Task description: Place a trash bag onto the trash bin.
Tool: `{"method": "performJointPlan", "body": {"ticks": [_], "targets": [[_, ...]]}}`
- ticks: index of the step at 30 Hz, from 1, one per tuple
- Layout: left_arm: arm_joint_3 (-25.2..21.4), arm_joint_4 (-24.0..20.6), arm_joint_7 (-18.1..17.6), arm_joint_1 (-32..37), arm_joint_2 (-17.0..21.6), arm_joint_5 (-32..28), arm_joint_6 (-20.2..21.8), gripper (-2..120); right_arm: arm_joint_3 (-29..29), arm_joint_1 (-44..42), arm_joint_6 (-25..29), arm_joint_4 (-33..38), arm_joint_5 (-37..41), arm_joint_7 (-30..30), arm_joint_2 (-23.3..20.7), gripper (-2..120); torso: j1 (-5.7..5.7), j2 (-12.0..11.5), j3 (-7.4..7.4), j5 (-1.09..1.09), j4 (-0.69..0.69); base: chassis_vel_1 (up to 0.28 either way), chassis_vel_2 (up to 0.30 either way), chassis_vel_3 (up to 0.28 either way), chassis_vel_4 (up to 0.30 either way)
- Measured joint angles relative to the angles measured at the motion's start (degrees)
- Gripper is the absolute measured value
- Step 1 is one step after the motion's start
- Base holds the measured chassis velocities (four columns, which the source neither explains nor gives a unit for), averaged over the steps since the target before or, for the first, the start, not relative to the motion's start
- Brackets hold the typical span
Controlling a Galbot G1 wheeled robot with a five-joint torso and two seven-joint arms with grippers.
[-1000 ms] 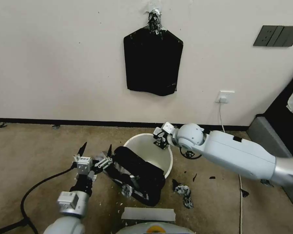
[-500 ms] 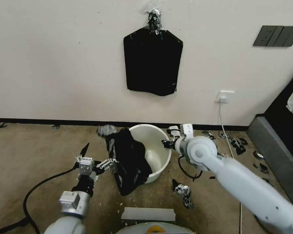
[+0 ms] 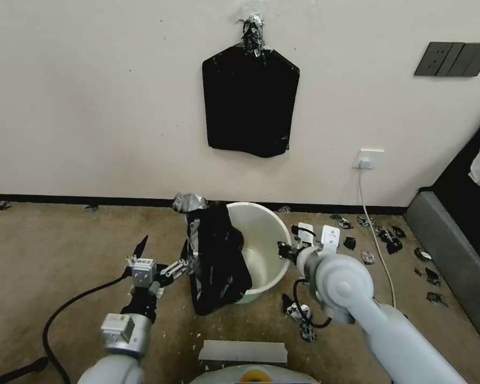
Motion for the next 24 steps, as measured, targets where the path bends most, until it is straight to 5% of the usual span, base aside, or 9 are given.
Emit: {"method": "performJointPlan", "body": {"ticks": [24], "targets": [[-0.6,-0.7,0.0,0.2,0.3,-0.3,-0.1,100,-0.9,-6.6,0.1,-3.0,-10.6,-0.4,3.8,2,0.0,0.0,0.0,0.0,0.0,0.0,0.0,0.0,0.0]]}}
